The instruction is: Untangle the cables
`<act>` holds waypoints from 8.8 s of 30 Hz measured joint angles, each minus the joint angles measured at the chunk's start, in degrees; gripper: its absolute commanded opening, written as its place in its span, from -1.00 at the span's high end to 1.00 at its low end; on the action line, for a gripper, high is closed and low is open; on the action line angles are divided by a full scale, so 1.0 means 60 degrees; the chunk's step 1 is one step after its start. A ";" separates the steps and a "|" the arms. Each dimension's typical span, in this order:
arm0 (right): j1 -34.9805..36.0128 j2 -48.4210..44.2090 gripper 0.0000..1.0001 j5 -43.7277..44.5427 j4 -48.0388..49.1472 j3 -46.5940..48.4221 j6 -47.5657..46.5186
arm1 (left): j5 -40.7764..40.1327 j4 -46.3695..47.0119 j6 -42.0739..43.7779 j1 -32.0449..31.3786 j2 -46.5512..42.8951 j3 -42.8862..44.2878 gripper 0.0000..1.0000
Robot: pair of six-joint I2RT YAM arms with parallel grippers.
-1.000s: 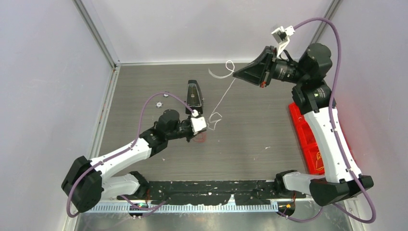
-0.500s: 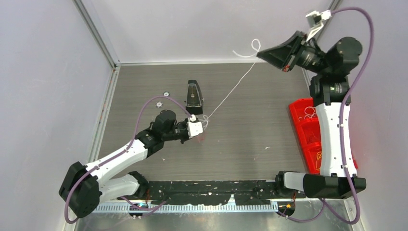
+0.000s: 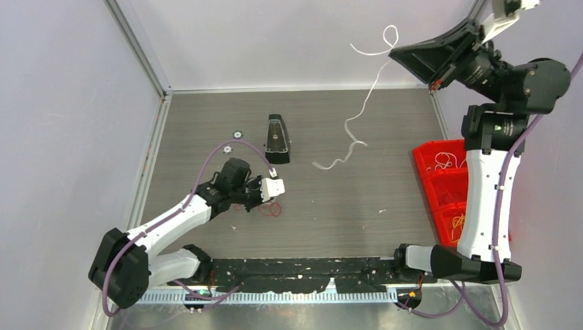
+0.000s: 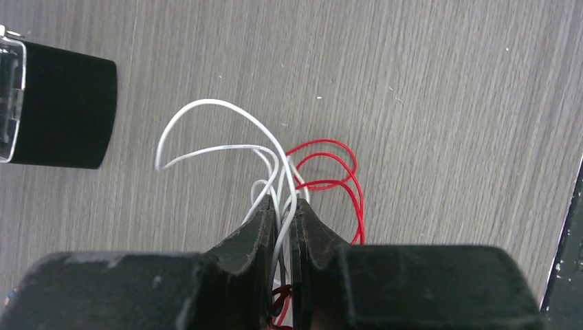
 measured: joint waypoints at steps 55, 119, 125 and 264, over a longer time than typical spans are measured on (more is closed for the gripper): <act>-0.5056 0.3085 0.89 0.5209 -1.3107 0.3093 -1.5966 | 0.0040 -0.1854 -0.2178 0.0189 -0.1650 0.2586 -0.99; 0.0841 0.1428 -0.69 0.5493 -1.2455 -0.3348 -1.5602 | -0.0780 -0.5759 0.1417 0.0845 0.1647 0.3213 -0.77; 0.2528 0.1450 -0.65 0.4339 -1.1504 -0.5016 -1.3078 | -0.0776 -0.5344 0.1512 0.0860 0.2612 0.3198 -0.71; -0.3869 0.1577 0.89 0.3034 -1.6170 0.1308 -1.6597 | 0.4116 -0.1679 -0.9089 0.7042 -0.2535 0.1785 1.00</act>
